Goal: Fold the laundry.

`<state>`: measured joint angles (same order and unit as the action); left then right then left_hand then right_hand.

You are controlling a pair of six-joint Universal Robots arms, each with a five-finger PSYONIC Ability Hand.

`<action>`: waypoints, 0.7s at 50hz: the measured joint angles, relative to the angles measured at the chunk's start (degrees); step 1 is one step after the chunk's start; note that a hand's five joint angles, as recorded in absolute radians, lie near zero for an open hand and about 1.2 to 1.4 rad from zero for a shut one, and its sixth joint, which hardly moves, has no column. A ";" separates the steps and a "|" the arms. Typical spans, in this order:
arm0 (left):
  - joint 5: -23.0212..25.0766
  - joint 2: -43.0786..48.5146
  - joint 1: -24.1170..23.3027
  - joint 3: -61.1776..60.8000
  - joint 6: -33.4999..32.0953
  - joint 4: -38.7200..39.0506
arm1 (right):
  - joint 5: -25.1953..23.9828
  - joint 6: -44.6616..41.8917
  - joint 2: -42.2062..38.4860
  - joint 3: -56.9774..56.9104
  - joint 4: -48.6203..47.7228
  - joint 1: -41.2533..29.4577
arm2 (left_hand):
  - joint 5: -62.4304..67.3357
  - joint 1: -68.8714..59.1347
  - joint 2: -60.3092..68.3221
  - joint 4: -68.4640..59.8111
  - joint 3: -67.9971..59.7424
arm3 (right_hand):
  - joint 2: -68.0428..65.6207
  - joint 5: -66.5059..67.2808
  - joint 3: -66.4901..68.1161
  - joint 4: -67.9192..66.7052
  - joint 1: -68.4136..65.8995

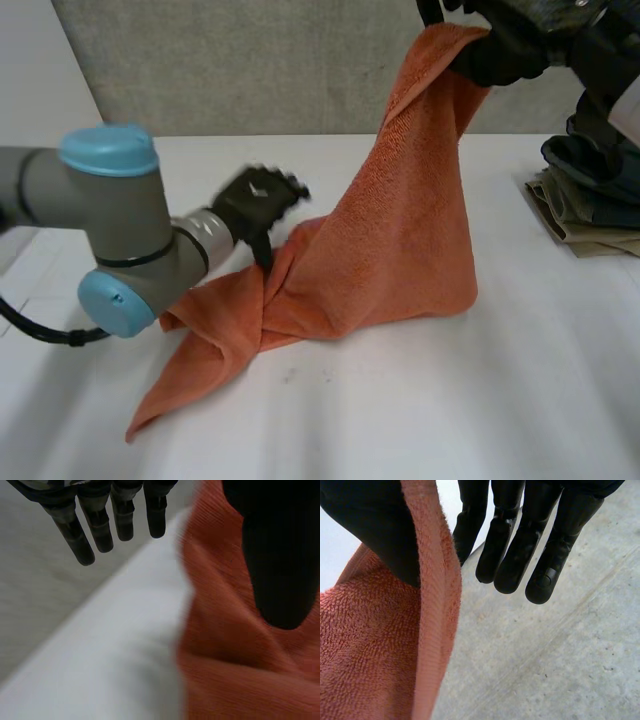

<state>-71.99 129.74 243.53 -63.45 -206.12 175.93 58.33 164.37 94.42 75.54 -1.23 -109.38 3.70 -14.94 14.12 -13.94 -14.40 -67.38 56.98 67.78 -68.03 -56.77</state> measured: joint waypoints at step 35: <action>-15.67 4.82 1.33 18.87 -9.82 26.11 | 21.95 -7.43 -37.86 -25.38 -9.57 3.82 | 50.74 -48.56 54.36 -54.73 -53.78 | 0.00 0.00 0.00 -0.02 0.02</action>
<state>-87.66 134.56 244.87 -44.58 -215.94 202.05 80.27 156.94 56.56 50.17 -10.80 -105.56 54.45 -63.49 68.48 -68.67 -68.19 -67.38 56.98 67.78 -68.05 -56.75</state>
